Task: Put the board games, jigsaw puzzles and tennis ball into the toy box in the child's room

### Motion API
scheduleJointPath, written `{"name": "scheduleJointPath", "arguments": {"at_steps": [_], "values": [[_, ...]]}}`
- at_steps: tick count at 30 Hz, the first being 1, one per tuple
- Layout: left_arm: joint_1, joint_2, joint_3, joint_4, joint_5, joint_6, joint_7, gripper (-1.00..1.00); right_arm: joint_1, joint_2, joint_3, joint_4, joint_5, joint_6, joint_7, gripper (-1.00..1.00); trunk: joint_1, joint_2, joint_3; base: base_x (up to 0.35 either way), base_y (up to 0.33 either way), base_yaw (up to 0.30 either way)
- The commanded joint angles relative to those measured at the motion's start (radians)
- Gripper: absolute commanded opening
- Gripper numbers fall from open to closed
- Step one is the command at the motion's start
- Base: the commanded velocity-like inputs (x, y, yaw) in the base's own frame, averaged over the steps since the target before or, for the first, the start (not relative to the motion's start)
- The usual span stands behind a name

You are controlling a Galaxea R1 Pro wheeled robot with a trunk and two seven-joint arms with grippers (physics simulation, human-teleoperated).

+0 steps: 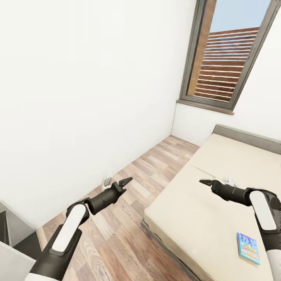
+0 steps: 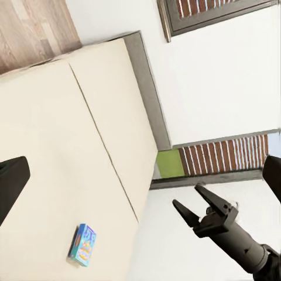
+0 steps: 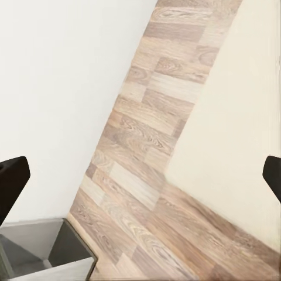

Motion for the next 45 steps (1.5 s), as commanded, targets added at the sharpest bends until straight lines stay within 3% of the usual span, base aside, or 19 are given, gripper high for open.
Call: {"name": "scheduleJointPath", "arguments": {"at_steps": [1,5,6,20,29,45], "values": [[-0.007,0.006,0.006,-0.006,0.008,0.009,0.000,1.00,0.004,0.006,-0.001,-0.006,0.011,0.005,0.005,1.00,0.001,-0.002,-0.001,0.000,0.000,-0.188],[-0.029,0.029,0.028,-0.029,0.031,0.031,0.003,1.00,0.006,0.029,0.004,-0.028,0.012,0.005,-0.018,1.00,0.001,-0.002,0.001,0.000,0.000,-0.217],[-0.079,0.075,0.107,-0.176,0.093,0.195,0.005,1.00,-0.011,0.059,0.007,-0.044,0.013,0.005,-0.092,1.00,0.001,-0.002,0.002,0.000,0.000,-0.250],[-0.058,0.078,0.109,-0.179,0.089,0.194,-0.009,1.00,-0.042,0.062,0.008,0.048,0.014,0.005,-0.107,1.00,0.001,-0.002,0.013,0.000,0.000,-0.255],[-0.042,0.078,0.109,-0.177,0.084,0.190,-0.007,1.00,-0.119,0.063,0.010,0.212,0.015,0.005,-0.131,1.00,0.001,-0.002,0.020,0.000,0.000,-0.257],[-0.032,0.078,0.111,-0.172,0.083,0.187,0.001,1.00,-0.145,0.064,0.010,0.307,0.025,0.005,-0.137,1.00,0.001,-0.002,0.033,0.000,-0.010,-0.254]]}}
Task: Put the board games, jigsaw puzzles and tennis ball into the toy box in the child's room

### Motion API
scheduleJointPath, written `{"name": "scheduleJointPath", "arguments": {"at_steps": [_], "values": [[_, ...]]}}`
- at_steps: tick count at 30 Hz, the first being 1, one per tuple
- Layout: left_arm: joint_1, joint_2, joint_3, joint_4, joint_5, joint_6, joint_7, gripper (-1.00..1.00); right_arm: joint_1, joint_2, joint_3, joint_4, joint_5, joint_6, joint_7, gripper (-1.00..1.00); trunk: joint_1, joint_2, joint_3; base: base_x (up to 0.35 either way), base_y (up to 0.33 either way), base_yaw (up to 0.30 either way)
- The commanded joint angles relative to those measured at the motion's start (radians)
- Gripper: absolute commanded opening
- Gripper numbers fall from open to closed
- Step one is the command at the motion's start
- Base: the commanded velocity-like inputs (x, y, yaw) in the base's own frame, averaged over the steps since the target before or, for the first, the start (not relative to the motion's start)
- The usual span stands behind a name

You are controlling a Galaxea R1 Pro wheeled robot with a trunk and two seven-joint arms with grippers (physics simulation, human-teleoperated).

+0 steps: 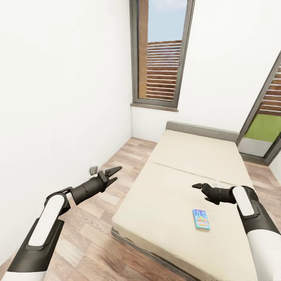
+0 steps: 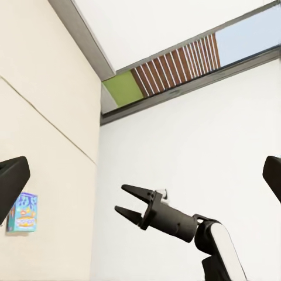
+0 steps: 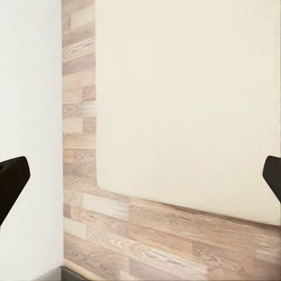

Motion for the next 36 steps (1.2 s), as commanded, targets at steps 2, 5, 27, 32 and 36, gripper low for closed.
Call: {"name": "scheduleJointPath", "arguments": {"at_steps": [2,5,27,32,36], "values": [[-0.001,0.001,0.000,0.000,0.001,0.002,0.001,1.00,-0.003,0.001,-0.001,0.009,0.008,0.004,-0.002,1.00,0.001,-0.002,-0.001,0.000,-0.130,-0.181],[-0.001,0.001,0.000,0.000,0.001,0.000,0.002,1.00,-0.004,0.002,0.004,0.016,0.023,-0.019,0.000,1.00,0.001,-0.002,0.000,0.000,-0.206,-0.105],[-0.001,-0.001,-0.001,0.002,0.001,-0.004,0.002,1.00,-0.003,0.001,0.144,0.017,0.036,-0.055,0.000,1.00,0.001,-0.002,0.000,0.000,-0.304,0.162],[-0.001,-0.002,-0.001,0.002,0.001,-0.004,0.002,1.00,-0.002,0.001,0.143,0.018,0.033,-0.053,0.006,1.00,0.001,-0.002,0.000,0.000,-0.314,0.224],[-0.001,-0.002,-0.002,0.002,0.001,-0.004,0.002,1.00,-0.001,0.001,0.146,0.020,0.031,-0.053,0.011,1.00,0.001,-0.002,0.000,0.000,-0.314,0.047]]}}
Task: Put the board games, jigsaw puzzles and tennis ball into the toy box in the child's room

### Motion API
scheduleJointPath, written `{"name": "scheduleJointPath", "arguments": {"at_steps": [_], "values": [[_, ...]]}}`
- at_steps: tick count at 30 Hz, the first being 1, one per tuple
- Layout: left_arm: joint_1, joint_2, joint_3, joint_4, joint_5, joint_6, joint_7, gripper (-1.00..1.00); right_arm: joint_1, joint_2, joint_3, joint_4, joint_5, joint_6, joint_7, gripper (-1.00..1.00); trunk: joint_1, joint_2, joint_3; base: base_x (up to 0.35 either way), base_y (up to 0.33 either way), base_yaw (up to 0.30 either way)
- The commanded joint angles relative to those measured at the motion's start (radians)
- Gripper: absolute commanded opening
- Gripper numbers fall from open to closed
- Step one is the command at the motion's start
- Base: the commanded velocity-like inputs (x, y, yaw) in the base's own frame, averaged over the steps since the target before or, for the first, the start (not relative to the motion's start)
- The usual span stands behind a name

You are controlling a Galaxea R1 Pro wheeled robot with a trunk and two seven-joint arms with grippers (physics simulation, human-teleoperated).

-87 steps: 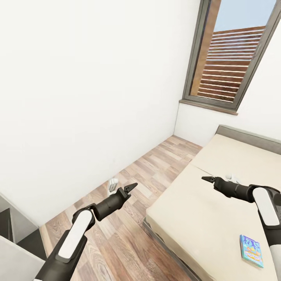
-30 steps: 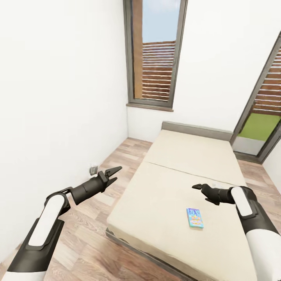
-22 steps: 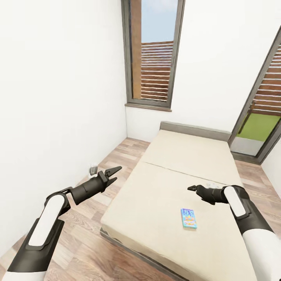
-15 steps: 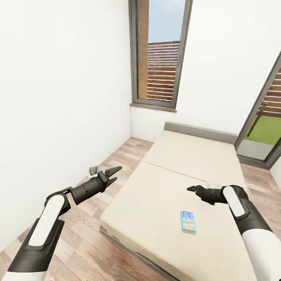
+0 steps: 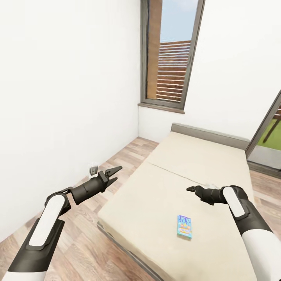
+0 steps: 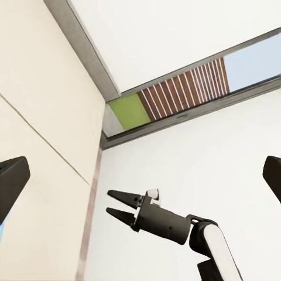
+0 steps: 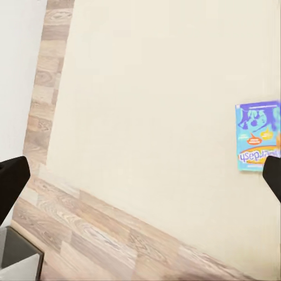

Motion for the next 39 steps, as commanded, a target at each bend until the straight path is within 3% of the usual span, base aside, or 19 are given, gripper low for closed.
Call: {"name": "scheduleJointPath", "arguments": {"at_steps": [1,11,27,29,31,33,34,36,39], "values": [[-0.001,0.000,-0.001,-0.001,0.001,0.002,0.001,1.00,-0.001,0.000,-0.002,0.000,-0.004,0.004,-0.001,1.00,0.001,-0.002,-0.002,0.000,-0.314,0.025],[-0.001,0.000,0.000,0.000,0.001,0.000,0.001,1.00,-0.001,0.000,-0.009,0.000,-0.004,0.007,-0.006,1.00,0.001,-0.002,-0.002,0.000,-0.260,0.009],[0.015,0.006,0.000,0.005,-0.001,-0.003,0.008,1.00,-0.007,-0.005,-0.012,0.022,-0.003,0.015,-0.014,1.00,0.001,-0.002,-0.002,0.000,-0.031,0.001],[0.026,0.006,-0.002,0.005,-0.022,-0.004,0.029,1.00,-0.017,-0.007,-0.013,0.061,-0.003,0.015,-0.023,1.00,0.001,-0.002,-0.002,0.000,-0.002,0.000],[0.036,0.004,-0.006,0.009,-0.067,-0.004,0.065,1.00,-0.046,-0.010,-0.013,0.135,-0.003,0.015,-0.041,1.00,0.001,-0.002,-0.002,0.000,-0.001,0.000],[0.055,-0.003,-0.007,0.024,-0.112,-0.003,0.098,1.00,-0.091,-0.011,-0.013,0.230,-0.004,0.012,-0.056,1.00,0.001,-0.002,-0.002,0.000,0.000,0.000],[0.079,-0.012,-0.003,0.036,-0.133,-0.001,0.122,1.00,-0.136,-0.014,-0.013,0.326,-0.004,0.008,-0.065,1.00,0.001,-0.002,-0.002,0.000,0.000,0.000],[0.091,-0.015,0.003,0.038,-0.132,0.000,0.130,1.00,-0.156,-0.015,-0.013,0.368,-0.003,0.006,-0.069,1.00,0.001,-0.002,-0.002,0.000,0.000,0.000],[0.127,-0.019,0.031,0.039,-0.103,0.005,0.147,1.00,-0.195,-0.025,-0.013,0.449,-0.003,0.003,-0.074,1.00,0.001,-0.002,-0.002,0.000,0.000,0.000]]}}
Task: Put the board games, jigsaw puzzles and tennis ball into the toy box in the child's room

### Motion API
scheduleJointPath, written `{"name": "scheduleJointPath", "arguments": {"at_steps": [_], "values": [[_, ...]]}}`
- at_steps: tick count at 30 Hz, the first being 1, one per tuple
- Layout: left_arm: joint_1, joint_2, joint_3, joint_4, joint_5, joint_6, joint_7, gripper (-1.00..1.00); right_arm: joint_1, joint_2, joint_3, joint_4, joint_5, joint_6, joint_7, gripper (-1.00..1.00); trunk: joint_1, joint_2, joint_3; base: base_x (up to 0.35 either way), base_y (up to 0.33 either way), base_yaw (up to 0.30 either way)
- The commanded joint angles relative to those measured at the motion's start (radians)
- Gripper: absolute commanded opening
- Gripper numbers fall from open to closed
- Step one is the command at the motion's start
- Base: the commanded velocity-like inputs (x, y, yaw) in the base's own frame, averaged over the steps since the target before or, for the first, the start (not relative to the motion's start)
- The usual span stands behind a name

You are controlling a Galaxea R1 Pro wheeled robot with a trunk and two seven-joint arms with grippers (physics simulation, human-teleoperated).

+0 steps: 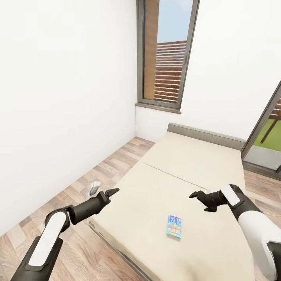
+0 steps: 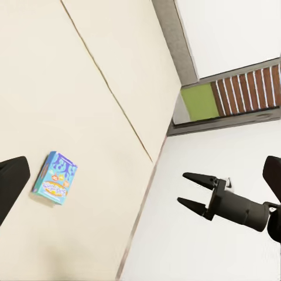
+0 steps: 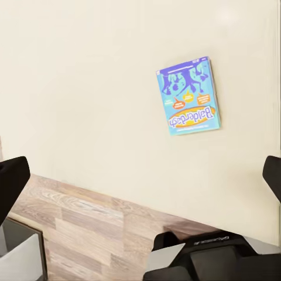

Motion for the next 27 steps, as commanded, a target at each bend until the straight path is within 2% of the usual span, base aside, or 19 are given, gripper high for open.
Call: {"name": "scheduleJointPath", "arguments": {"at_steps": [1,6,11,27], "values": [[0.009,0.000,0.008,-0.003,0.022,0.005,0.013,1.00,-0.010,-0.005,-0.003,0.017,-0.010,0.003,-0.010,1.00,0.001,-0.002,-0.002,0.000,0.000,0.000],[0.035,0.001,0.029,-0.009,0.047,0.008,0.020,1.00,-0.030,-0.022,-0.004,0.056,-0.010,0.001,-0.012,1.00,0.016,-0.030,-0.015,0.000,0.000,0.000],[0.045,0.000,0.035,-0.013,0.055,0.005,0.027,1.00,-0.038,-0.031,-0.004,0.070,-0.010,0.001,-0.013,1.00,0.035,-0.065,-0.030,0.000,0.000,0.000],[0.050,-0.002,0.039,-0.003,0.072,0.012,0.021,1.00,-0.044,-0.036,-0.003,0.066,-0.012,0.004,-0.012,1.00,0.096,-0.177,-0.080,0.000,0.000,-0.013]]}}
